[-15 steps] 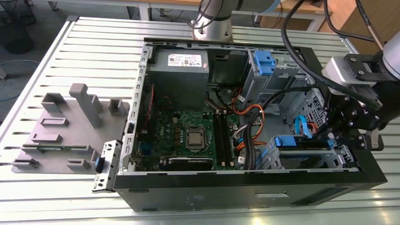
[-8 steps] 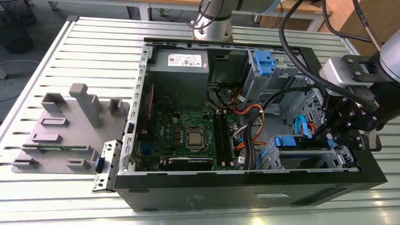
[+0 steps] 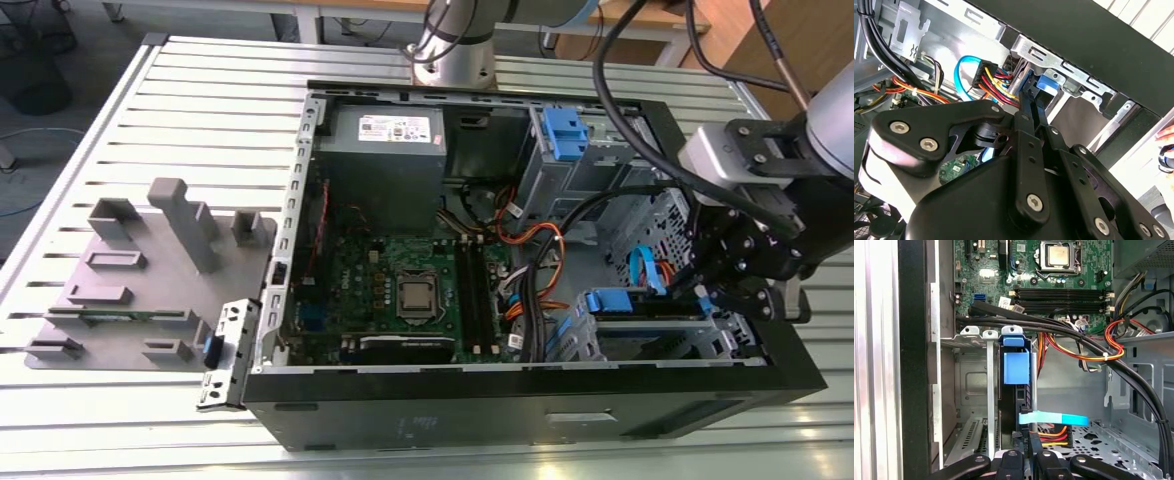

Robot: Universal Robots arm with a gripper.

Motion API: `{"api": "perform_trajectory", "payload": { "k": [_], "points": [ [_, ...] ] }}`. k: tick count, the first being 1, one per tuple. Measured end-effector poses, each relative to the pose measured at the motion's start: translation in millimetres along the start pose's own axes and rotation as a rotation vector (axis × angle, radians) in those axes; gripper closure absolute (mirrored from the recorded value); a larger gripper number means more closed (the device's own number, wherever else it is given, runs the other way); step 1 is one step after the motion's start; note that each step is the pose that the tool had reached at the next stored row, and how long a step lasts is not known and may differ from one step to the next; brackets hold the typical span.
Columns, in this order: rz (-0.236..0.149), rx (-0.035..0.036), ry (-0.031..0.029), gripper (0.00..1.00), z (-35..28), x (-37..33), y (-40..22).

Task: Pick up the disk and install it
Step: 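Insert the second disk wire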

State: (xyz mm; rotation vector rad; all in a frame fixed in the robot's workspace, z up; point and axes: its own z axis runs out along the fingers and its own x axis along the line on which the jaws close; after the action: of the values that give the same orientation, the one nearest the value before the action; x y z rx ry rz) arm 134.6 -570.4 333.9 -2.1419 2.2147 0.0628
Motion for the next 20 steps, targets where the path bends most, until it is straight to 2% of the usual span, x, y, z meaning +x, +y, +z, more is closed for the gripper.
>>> {"api": "perform_trajectory", "payload": {
  "k": [20],
  "points": [
    [0.000, 0.0000, -0.0001, 0.84, 5.1, 0.3, 0.2]
  ]
}}
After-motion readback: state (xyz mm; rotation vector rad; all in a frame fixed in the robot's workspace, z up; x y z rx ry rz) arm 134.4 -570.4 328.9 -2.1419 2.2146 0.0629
